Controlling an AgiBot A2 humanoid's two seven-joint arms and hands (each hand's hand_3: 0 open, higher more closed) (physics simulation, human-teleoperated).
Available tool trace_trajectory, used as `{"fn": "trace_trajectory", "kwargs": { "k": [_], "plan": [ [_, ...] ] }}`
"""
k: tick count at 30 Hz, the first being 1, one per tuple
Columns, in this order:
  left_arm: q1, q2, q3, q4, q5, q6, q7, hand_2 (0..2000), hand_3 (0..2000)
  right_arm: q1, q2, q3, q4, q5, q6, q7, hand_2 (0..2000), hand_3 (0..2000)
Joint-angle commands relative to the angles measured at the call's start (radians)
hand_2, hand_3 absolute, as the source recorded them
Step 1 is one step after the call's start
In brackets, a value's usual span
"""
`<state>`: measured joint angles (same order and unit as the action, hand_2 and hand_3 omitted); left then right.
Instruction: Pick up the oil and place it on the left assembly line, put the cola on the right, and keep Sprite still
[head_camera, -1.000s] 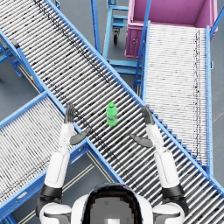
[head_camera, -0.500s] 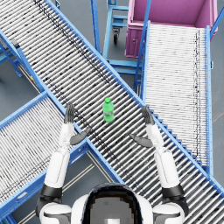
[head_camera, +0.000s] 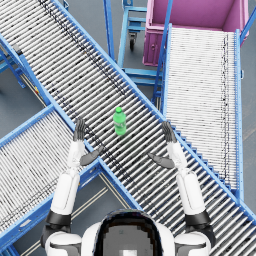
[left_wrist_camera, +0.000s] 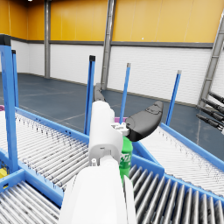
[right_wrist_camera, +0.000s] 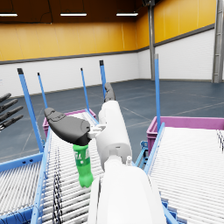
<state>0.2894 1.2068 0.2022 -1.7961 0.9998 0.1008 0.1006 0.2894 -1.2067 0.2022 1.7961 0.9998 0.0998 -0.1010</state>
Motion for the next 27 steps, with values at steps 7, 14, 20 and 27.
{"fn": "trace_trajectory", "kwargs": {
  "k": [7,14,20,27],
  "plan": [
    [0.0,0.0,0.0,0.0,0.0,0.0,0.0,0,0,0.0,0.0,0.0,0.0,0.0,0.0,0.0,0,0],
    [0.0,0.0,0.0,0.0,0.0,0.0,0.0,0,0,0.0,0.0,0.0,0.0,0.0,0.0,0.0,0,0],
    [0.0,0.0,0.0,0.0,0.0,0.0,0.0,0,0,0.0,0.0,0.0,0.0,0.0,0.0,0.0,0,0],
    [0.0,0.0,0.0,0.0,0.0,0.0,0.0,0,0,0.0,0.0,0.0,0.0,0.0,0.0,0.0,0,0]
  ]
}}
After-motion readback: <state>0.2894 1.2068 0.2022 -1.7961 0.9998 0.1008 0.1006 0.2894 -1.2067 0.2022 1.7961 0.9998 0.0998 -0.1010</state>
